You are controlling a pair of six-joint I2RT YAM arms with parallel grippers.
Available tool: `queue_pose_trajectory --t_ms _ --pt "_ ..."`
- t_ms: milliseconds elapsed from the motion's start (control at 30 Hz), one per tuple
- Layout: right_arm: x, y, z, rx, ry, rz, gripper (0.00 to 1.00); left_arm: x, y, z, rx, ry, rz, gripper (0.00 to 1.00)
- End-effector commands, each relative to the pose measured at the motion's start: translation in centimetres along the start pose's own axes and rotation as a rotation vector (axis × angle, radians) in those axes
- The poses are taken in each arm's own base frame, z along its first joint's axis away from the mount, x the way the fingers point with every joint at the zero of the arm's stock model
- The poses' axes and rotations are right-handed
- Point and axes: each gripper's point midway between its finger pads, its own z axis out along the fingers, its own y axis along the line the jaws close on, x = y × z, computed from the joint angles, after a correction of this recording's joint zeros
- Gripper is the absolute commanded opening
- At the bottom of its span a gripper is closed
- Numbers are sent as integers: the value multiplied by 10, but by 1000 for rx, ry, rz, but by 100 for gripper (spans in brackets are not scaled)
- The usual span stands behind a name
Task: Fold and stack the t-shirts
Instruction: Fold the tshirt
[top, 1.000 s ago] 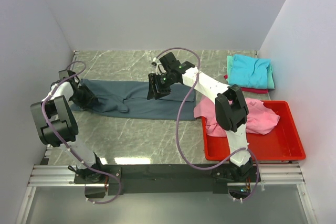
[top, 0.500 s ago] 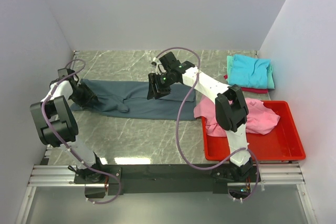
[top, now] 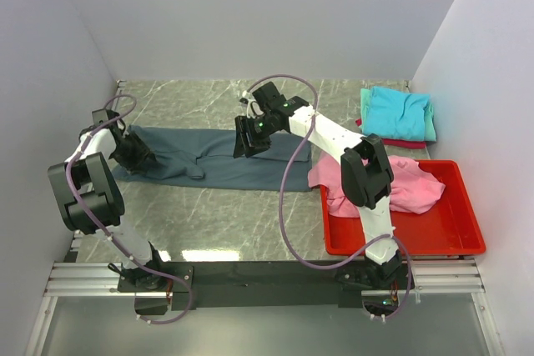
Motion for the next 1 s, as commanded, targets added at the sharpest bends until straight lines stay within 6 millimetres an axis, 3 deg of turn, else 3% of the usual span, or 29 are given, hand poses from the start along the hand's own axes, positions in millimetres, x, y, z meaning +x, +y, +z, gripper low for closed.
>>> queue_pose_trajectory --t_ms 0,867,967 --pt "-10 13 -5 -32 -14 -38 57 -6 -3 1 11 -31 32 55" --pt "-11 13 -3 -31 -6 -40 57 7 13 16 -70 -2 33 53" --pt "-11 12 -3 -28 -5 -37 57 11 12 15 -70 4 39 45"
